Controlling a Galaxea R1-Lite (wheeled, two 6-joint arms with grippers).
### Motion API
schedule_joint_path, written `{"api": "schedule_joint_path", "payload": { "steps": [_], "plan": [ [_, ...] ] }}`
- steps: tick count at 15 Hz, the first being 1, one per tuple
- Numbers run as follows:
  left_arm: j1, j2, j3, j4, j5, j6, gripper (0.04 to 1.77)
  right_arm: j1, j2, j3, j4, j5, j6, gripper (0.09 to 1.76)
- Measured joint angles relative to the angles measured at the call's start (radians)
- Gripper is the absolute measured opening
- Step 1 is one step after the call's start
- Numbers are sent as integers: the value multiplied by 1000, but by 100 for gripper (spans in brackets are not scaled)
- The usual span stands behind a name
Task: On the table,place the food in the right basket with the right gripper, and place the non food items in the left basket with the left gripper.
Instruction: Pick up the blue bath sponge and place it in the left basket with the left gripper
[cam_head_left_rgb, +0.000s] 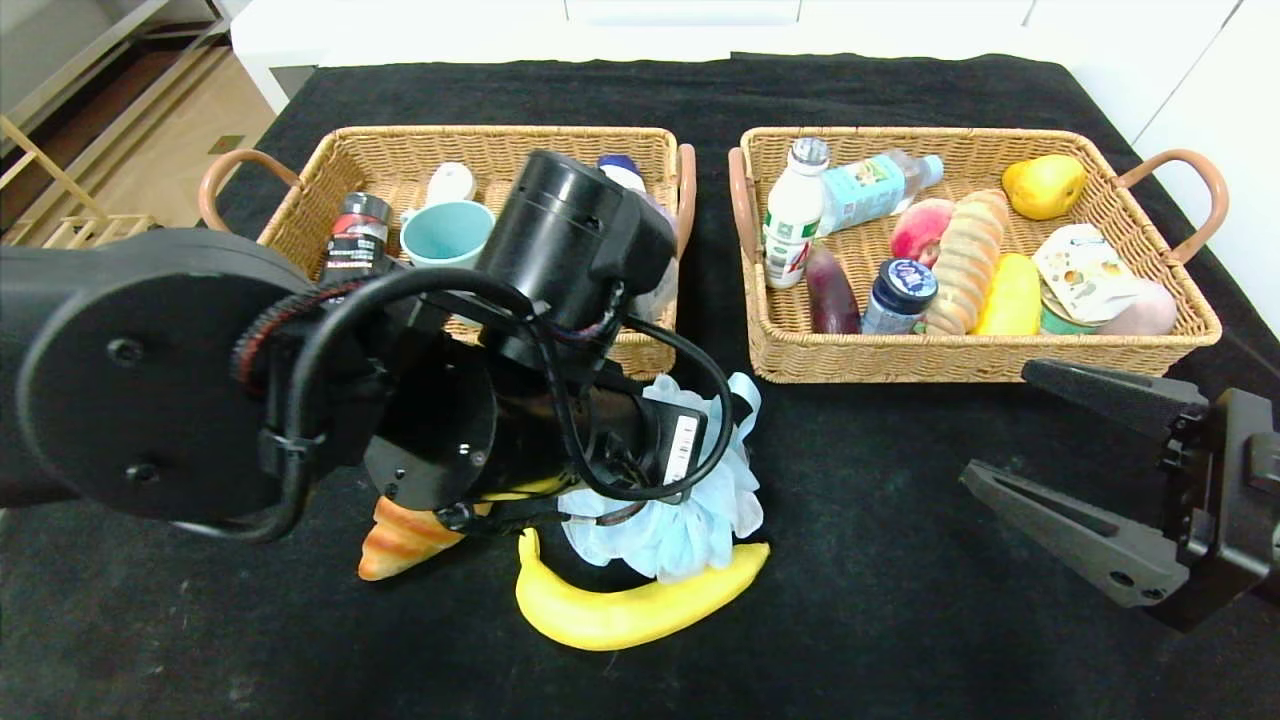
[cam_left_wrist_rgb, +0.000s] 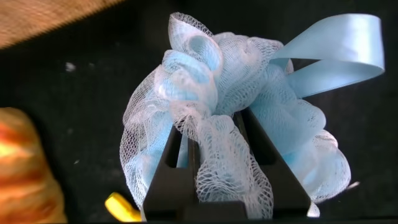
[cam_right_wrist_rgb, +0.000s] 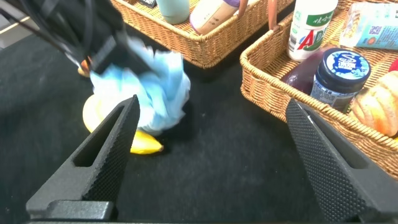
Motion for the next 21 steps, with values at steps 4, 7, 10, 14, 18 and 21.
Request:
{"api": "schedule_joint_path", "payload": {
  "steps": [4, 7, 10, 14, 18, 21],
  "plan": [
    [9, -107, -5, -3, -3, 1, 35, 2, 6, 1, -1, 0, -1, 171],
    [51, -174, -23, -19, -21, 1, 35, 9, 10, 5, 0, -1, -1, 171],
    [113, -207, -75, -86, -29, 4, 34, 11, 17, 7, -1, -1, -1, 171],
    [203, -193, -208, -104, -44, 12, 33, 11, 24, 10, -1, 0, -2, 171],
    [295, -111, -289, -221, -53, 43, 32, 12, 29, 10, -2, 0, -2, 171],
    [347, -29, -357, -287, -55, 75, 32, 12, 31, 10, -3, 0, -2, 171]
  ]
}}
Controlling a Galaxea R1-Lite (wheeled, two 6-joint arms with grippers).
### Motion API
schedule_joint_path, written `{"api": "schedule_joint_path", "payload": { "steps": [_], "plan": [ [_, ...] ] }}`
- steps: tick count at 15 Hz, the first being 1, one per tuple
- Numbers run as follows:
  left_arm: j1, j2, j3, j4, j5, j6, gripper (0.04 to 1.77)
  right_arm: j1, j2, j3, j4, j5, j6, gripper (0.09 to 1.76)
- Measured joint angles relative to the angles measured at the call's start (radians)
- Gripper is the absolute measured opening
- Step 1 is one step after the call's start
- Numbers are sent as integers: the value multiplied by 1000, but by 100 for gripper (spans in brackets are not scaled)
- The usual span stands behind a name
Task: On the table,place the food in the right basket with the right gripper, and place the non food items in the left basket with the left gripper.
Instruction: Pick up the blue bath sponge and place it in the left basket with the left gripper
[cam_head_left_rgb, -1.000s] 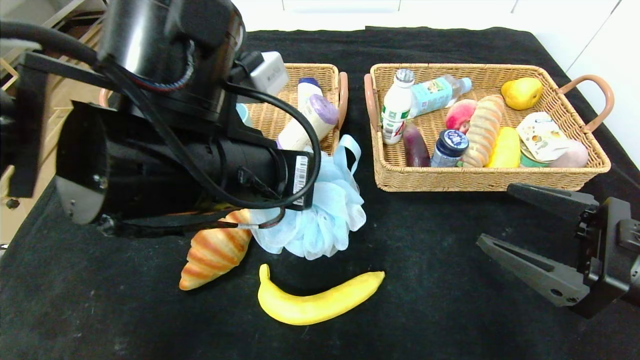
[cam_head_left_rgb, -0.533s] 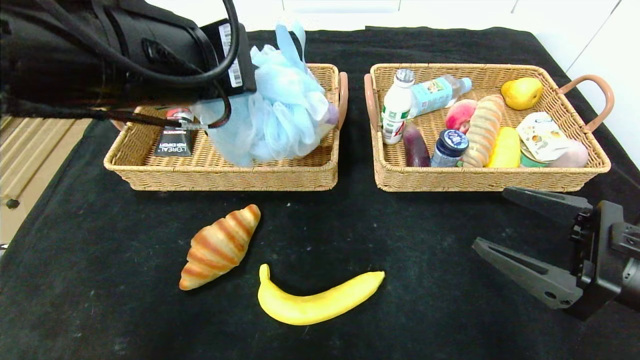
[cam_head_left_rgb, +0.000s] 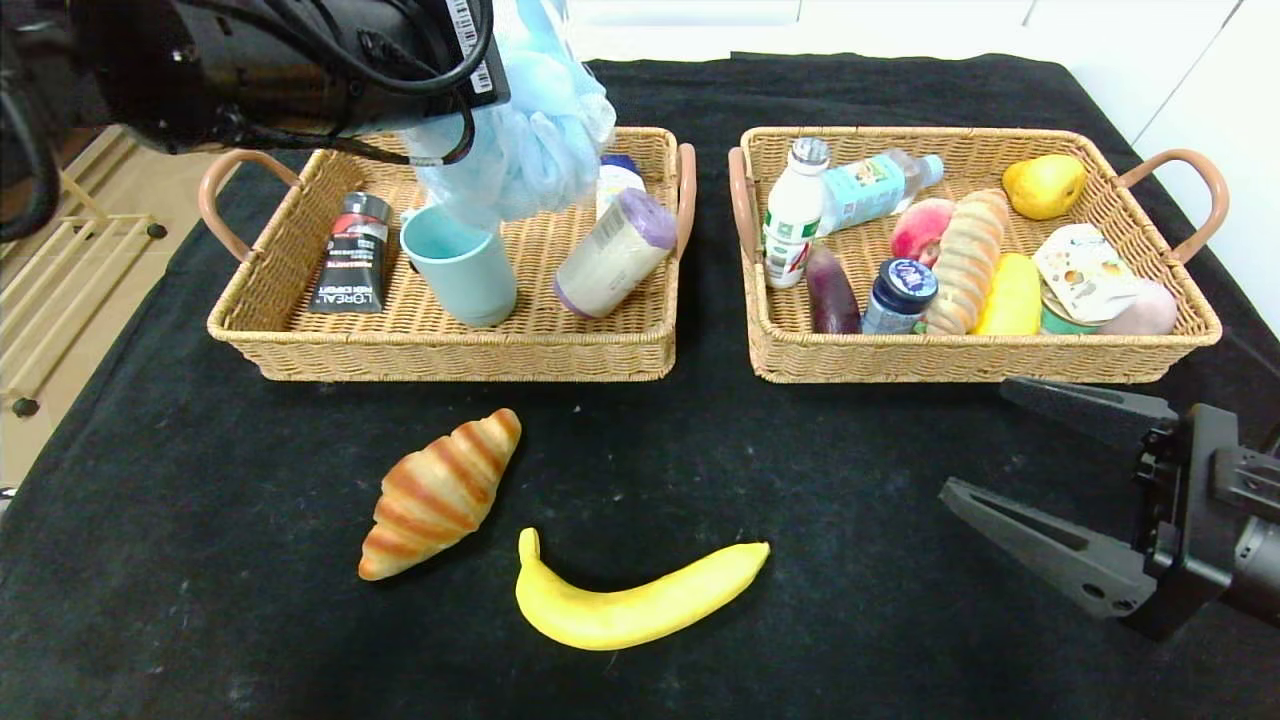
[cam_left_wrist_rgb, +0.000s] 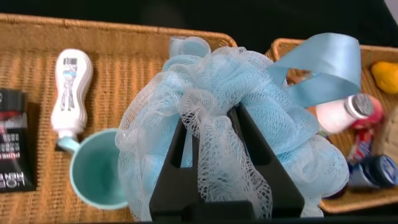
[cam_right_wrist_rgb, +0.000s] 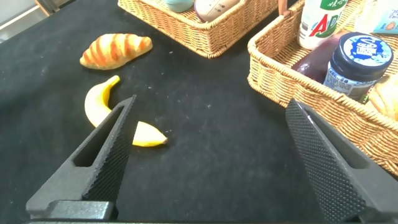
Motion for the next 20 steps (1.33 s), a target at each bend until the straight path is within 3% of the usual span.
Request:
{"api": "schedule_joint_path", "payload": {
  "steps": [4, 9, 14, 20],
  "plan": [
    [40, 93, -79, -43, 0, 61, 32, 0, 6, 1, 0, -1, 0, 171],
    [60, 166, -101, -113, 0, 96, 31, 1, 9, 3, 0, -1, 0, 171],
    [68, 180, -103, -115, 1, 95, 93, 1, 8, 3, 0, -2, 0, 171],
    [69, 177, -95, -112, 1, 93, 135, 1, 10, 3, 1, -2, 0, 171]
  ]
}}
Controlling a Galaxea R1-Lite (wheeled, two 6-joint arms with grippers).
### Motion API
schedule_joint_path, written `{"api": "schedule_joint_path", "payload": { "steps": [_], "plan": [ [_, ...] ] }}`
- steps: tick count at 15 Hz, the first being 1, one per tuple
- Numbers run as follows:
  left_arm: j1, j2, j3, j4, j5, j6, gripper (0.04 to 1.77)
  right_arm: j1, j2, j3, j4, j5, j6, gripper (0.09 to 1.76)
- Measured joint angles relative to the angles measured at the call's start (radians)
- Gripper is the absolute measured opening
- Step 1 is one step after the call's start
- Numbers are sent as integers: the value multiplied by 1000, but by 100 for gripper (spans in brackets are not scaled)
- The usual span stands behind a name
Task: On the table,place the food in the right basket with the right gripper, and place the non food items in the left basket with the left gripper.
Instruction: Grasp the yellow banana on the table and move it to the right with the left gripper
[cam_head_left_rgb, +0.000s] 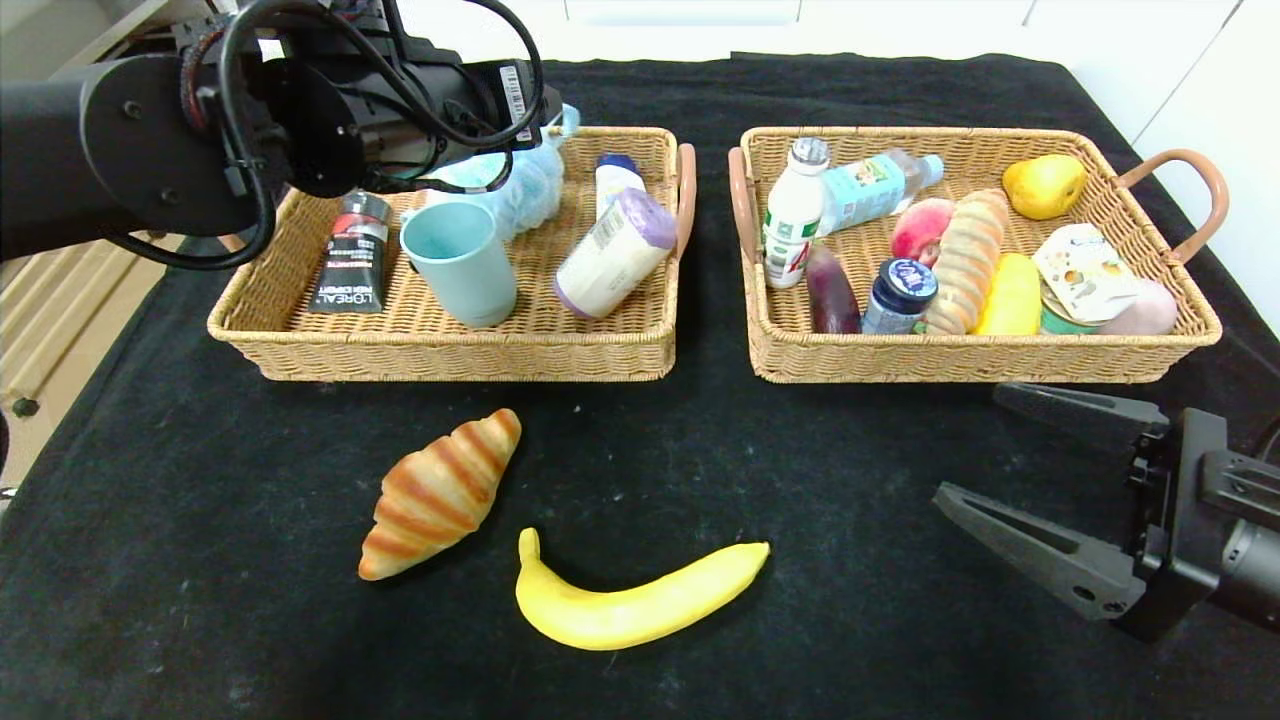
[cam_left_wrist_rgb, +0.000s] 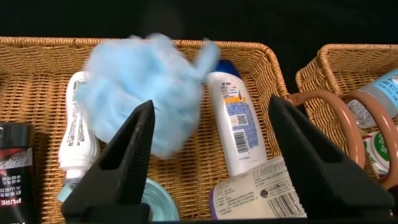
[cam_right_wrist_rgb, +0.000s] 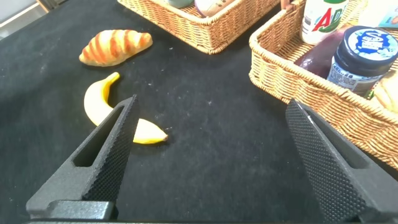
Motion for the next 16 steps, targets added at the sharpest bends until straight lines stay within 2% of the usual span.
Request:
{"api": "schedule_joint_path", "payload": {
  "steps": [4, 7, 10, 16],
  "plan": [
    [-11, -34, 34, 42, -7, 18, 149, 0, -1, 0, -1, 0, 0, 171],
    [-52, -120, 159, 99, -81, 71, 156, 0, -3, -1, -2, 1, 0, 171],
    [-141, -234, 323, 175, -132, 141, 161, 0, -4, -1, -2, 0, 0, 171],
    [-313, -373, 593, 237, -132, 252, 167, -4, -7, -3, -2, 0, 0, 171]
  ]
}}
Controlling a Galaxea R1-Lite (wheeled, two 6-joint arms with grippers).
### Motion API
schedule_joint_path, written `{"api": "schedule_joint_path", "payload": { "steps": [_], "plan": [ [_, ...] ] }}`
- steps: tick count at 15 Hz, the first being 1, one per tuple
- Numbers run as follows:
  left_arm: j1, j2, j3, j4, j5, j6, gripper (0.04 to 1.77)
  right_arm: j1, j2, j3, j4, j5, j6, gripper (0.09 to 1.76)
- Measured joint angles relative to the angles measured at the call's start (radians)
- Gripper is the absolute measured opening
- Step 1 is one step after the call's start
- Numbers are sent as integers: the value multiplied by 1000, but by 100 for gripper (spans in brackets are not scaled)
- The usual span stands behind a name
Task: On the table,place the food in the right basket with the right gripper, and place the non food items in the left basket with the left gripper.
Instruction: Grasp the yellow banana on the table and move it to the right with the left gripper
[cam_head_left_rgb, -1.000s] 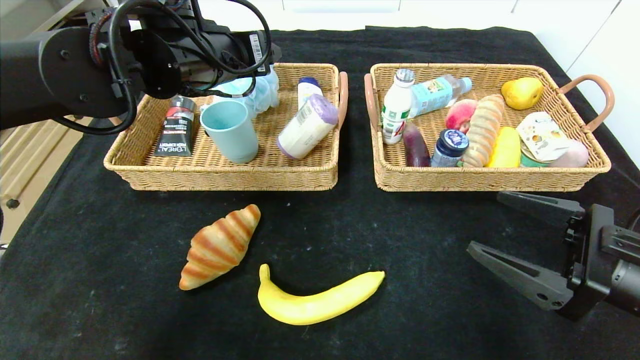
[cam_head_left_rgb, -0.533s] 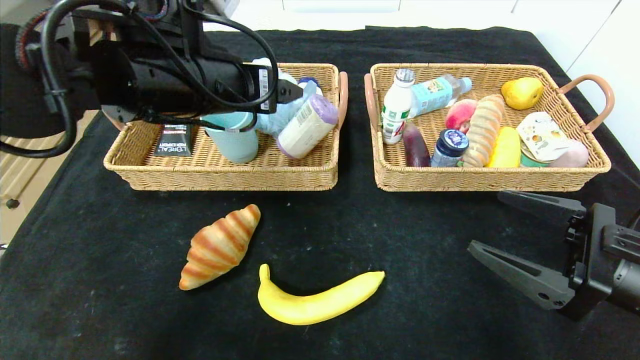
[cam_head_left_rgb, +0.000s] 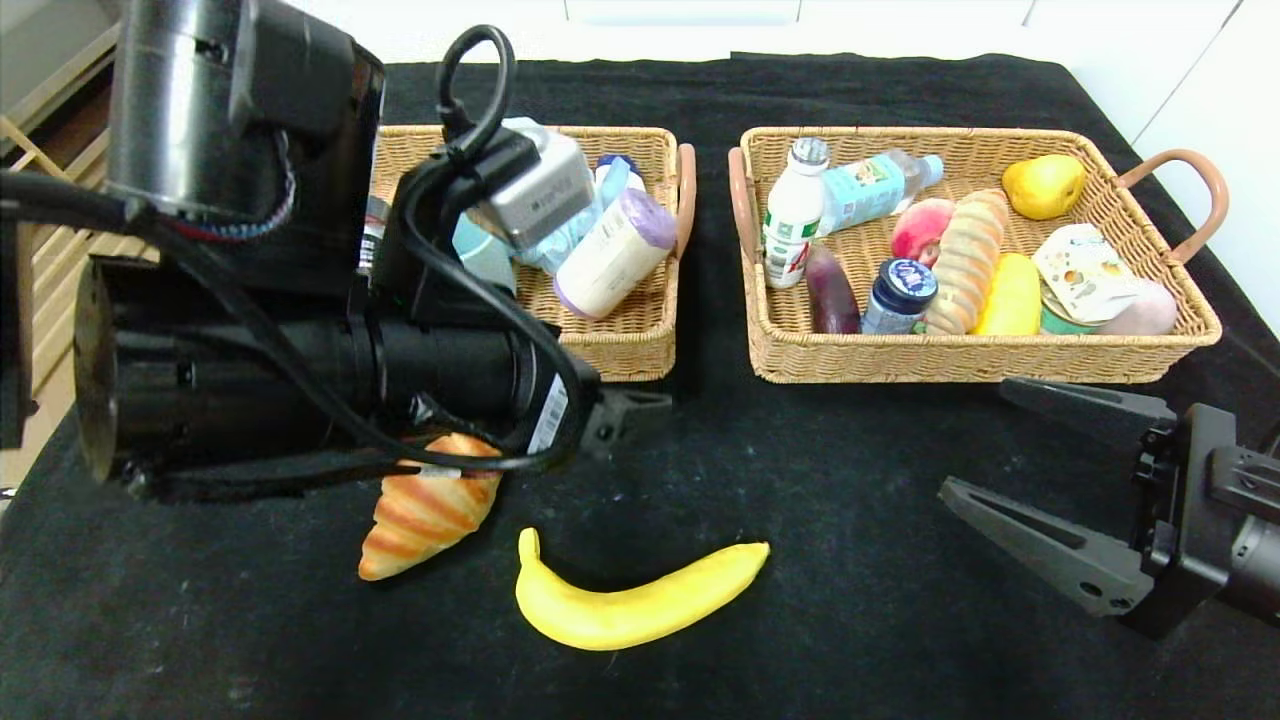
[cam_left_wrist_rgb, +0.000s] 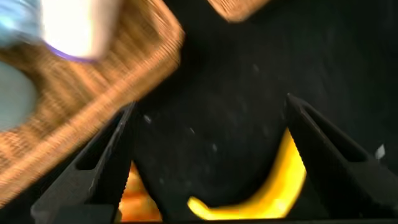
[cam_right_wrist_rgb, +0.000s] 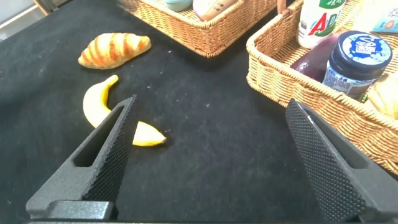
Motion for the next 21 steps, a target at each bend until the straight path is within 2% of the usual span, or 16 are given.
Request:
{"api": "schedule_joint_path", "payload": {
  "steps": [4, 7, 10, 14, 17, 21],
  "plan": [
    [-90, -47, 164, -1, 1, 35, 169, -4, -1, -1, 0, 0, 0, 171],
    [-121, -65, 264, -11, 4, 76, 169, -5, -1, -2, 0, 0, 0, 171],
    [-144, -58, 328, -16, 43, 101, 170, -5, -1, -1, 0, 0, 0, 171],
    [-166, -18, 353, -21, 95, 113, 170, -7, -3, -4, 0, 1, 0, 171],
    [-181, 13, 365, -66, 100, 118, 171, -8, -4, -6, 0, 0, 0, 171],
    [-204, 39, 385, -71, 105, 123, 171, -8, -7, -6, 0, 0, 0, 171]
  ]
}}
